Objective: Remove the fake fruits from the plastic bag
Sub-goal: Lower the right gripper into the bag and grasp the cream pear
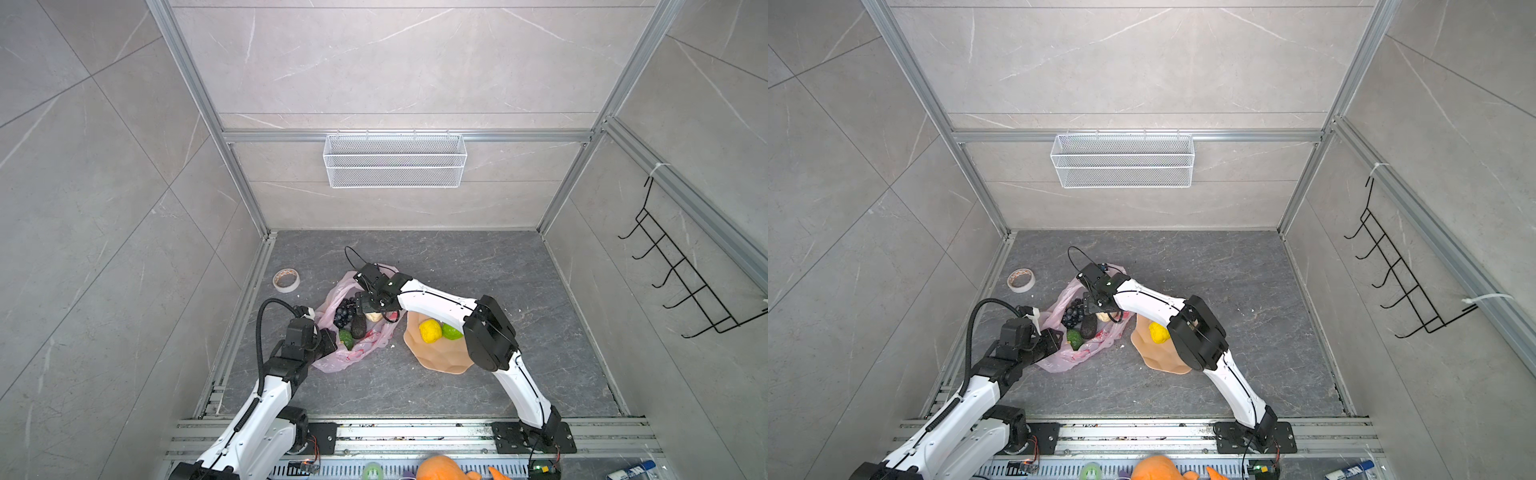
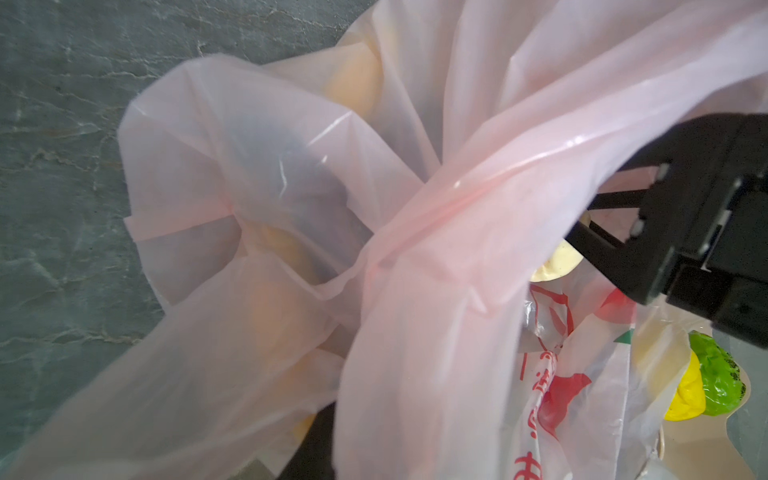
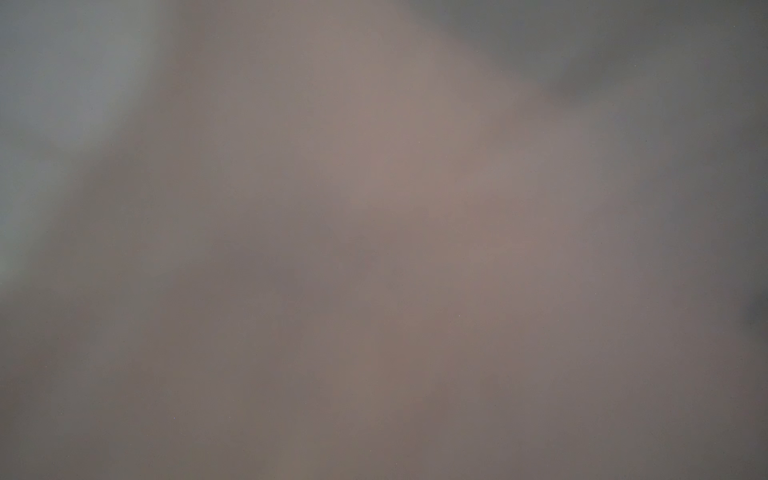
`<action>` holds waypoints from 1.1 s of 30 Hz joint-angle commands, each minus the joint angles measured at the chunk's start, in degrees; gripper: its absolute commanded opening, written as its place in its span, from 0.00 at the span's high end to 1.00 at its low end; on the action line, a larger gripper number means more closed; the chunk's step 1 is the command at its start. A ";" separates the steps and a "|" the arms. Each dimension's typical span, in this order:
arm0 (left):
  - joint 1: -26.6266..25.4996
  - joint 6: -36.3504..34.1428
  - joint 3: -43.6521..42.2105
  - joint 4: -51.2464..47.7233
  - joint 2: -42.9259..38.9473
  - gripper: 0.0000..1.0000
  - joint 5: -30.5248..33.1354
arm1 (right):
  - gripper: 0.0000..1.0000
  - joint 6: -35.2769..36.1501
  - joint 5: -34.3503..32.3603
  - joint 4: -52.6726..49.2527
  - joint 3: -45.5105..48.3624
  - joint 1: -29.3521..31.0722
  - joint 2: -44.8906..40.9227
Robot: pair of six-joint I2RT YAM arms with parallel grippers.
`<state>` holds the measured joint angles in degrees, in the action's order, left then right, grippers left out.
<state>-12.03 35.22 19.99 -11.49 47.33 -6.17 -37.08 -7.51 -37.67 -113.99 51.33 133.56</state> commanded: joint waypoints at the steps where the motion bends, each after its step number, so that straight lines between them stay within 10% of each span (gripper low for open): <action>1: -0.43 -1.31 0.05 1.23 -0.27 0.74 0.16 | 0.16 0.69 -0.67 -4.33 -2.92 -0.10 2.87; 33: -0.62 -1.21 0.12 1.18 -0.24 0.74 0.90 | 0.36 8.51 -3.83 0.16 0.96 3.88 -6.97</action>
<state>-12.38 35.11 19.99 -11.51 47.13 -5.96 -30.74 -10.09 -40.38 -114.32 54.33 131.55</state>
